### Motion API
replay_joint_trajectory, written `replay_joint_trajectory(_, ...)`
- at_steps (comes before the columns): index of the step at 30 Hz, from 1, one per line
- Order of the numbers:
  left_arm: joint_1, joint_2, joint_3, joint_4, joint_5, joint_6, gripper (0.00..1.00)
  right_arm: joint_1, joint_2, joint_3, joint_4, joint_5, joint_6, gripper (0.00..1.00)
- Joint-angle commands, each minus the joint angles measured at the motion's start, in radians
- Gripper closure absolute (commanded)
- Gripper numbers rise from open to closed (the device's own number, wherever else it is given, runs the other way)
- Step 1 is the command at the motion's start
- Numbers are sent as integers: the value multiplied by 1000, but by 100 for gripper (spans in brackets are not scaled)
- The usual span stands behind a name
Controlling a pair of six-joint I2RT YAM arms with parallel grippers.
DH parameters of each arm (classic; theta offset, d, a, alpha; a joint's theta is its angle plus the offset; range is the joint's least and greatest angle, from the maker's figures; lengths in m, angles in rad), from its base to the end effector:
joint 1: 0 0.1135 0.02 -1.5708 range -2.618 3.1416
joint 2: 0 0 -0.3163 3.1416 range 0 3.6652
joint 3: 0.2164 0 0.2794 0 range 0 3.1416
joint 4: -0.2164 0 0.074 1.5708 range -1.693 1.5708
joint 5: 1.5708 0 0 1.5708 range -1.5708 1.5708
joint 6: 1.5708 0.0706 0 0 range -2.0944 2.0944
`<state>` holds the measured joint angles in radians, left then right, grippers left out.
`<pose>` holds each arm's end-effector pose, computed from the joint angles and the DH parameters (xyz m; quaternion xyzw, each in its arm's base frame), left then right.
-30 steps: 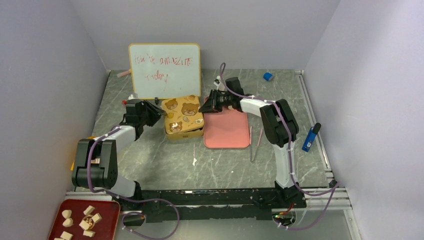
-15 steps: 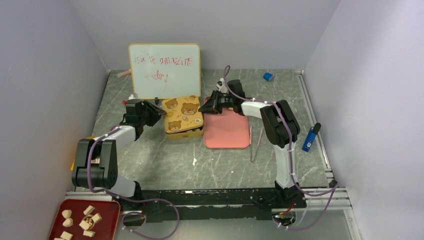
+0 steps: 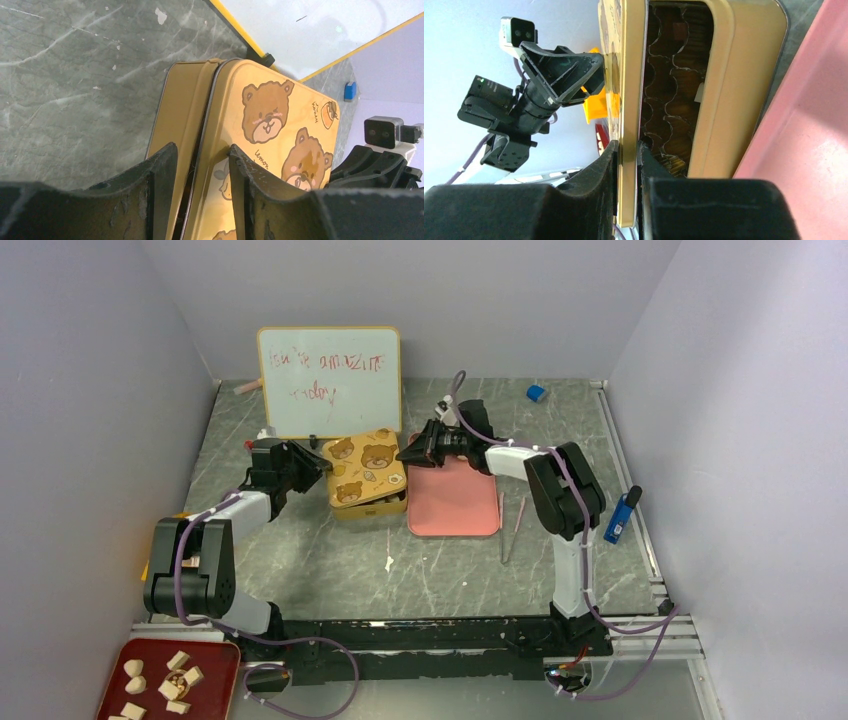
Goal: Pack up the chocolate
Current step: Adjust the box lid on the packing box.
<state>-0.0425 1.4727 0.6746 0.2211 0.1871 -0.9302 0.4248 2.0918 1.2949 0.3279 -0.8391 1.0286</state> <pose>0.3418 -0.0277 0.1966 -0.3356 0.8095 -0.2944 0.3812 0.4514 0.2618 0.1798 0.0278 0.8064 0.5770 0.1267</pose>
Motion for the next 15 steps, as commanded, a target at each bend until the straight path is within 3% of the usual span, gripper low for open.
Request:
replay_joint_trajectory(1, 5, -17, 21, 18, 17, -2, 53, -1, -79, -15, 82, -6, 20, 100)
replay_joint_trajectory(15, 4, -4, 25, 21, 22, 6, 53, 29, -75, -50, 139, 29, 59, 100)
